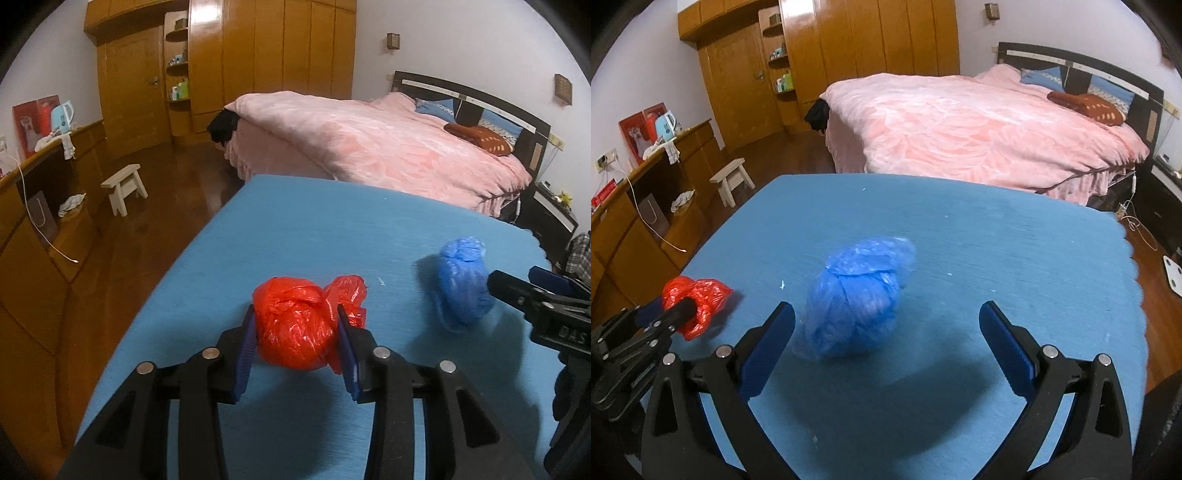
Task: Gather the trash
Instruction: 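Grasp the blue plastic bag with the right tool while the left tool holds the red bag, then carry the red and blue bags over the trash bin with both tools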
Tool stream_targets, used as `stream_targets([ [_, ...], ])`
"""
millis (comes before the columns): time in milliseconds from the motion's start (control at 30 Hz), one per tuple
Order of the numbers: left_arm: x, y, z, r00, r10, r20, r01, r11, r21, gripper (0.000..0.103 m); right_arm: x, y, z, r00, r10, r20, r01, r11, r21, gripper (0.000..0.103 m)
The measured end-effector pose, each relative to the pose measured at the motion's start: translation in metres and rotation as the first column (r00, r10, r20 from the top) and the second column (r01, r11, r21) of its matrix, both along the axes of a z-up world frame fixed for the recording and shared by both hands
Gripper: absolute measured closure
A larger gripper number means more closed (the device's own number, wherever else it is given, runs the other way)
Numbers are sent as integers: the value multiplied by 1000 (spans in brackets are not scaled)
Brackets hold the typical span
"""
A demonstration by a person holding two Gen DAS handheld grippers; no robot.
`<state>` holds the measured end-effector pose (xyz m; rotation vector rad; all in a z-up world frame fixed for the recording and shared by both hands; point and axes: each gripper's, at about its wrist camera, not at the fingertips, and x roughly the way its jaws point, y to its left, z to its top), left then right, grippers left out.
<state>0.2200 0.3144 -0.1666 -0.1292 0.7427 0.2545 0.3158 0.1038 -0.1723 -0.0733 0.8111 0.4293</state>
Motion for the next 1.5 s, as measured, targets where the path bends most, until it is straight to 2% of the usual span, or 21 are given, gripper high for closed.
stream_targets([
  [267,-1,13,-4,1000,31,-6,-31,999,-14,63,10,19,-14,999,10,-45,-10,1000,-20,6],
  [333,-2,15,-4,999,33,-5,-33,999,-14,63,8,24,-15,999,23,-45,-24,999,-29,15],
  [367,-3,15,-4,999,34,-6,-34,999,-13,63,8,26,-16,998,31,-51,-33,999,-35,25],
  [433,-4,16,-5,999,35,-6,-35,999,-11,63,7,27,-17,997,41,-62,-43,999,-33,32],
  [500,-4,17,-5,999,38,-7,-38,999,-14,63,7,28,-16,997,49,-66,-51,998,-35,46],
  [600,-4,17,-4,999,40,-7,-40,999,-16,63,6,27,-15,995,70,-77,-72,997,-19,54],
  [1000,-11,-3,19,999,17,33,-17,1000,-6,63,-25,-5,21,997,78,-20,-77,997,27,56],
  [1500,-31,-79,48,994,-84,66,86,996,-29,63,-66,-84,63,999,3,32,-6,996,91,55],
])
